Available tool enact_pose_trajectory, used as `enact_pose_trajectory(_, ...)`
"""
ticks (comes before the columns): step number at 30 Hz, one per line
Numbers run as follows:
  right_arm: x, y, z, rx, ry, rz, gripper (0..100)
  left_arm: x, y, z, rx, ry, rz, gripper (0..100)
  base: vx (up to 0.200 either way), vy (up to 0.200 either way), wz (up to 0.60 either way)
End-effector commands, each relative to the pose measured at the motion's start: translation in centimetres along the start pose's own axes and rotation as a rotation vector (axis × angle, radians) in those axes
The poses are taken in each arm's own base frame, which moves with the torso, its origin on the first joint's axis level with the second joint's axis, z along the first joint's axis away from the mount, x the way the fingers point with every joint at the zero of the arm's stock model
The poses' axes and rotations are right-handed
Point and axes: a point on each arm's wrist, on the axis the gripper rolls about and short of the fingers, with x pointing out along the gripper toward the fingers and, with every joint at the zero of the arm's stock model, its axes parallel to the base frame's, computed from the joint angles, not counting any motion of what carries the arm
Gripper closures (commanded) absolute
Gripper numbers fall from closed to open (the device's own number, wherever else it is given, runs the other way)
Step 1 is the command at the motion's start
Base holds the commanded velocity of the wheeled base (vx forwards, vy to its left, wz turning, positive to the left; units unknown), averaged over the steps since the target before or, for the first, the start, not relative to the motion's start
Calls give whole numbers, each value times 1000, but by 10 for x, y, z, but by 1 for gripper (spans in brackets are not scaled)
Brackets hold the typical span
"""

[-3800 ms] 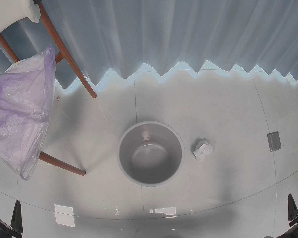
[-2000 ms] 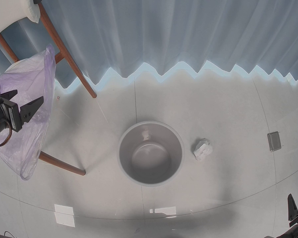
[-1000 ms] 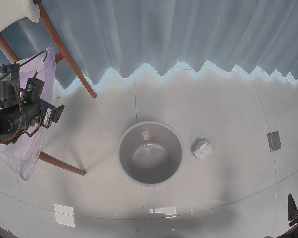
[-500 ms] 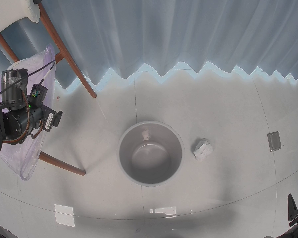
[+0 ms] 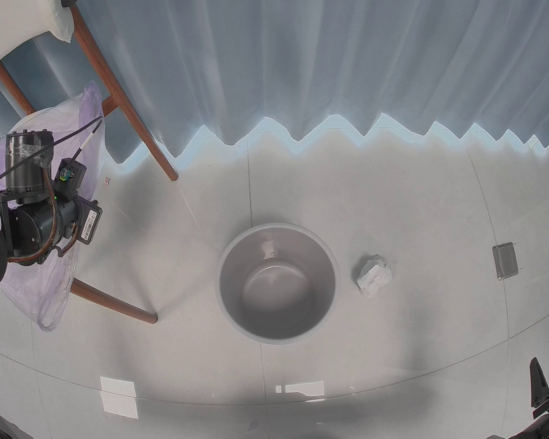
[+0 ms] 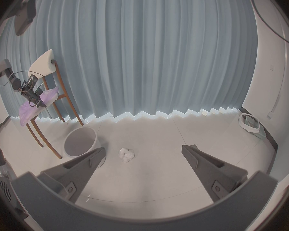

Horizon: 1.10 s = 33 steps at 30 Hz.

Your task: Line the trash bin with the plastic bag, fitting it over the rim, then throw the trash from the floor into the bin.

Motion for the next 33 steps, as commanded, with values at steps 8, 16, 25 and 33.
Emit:
enact_pose_trajectory(8,0,0,-5,0,0,0,0,-18,12,2,-62,-64,-27,100,0,0,0)
enact_pose_trajectory(16,0,0,-6,-2,3,-3,0,-35,19,4,-143,-155,-127,100,0,0,0)
enact_pose_trajectory(25,0,0,-6,-2,3,-3,0,-42,11,-8,-303,-186,-357,100,0,0,0)
enact_pose_trajectory(33,0,0,-6,-2,3,-3,0,-64,25,-8,-425,-270,-472,100,0,0,0)
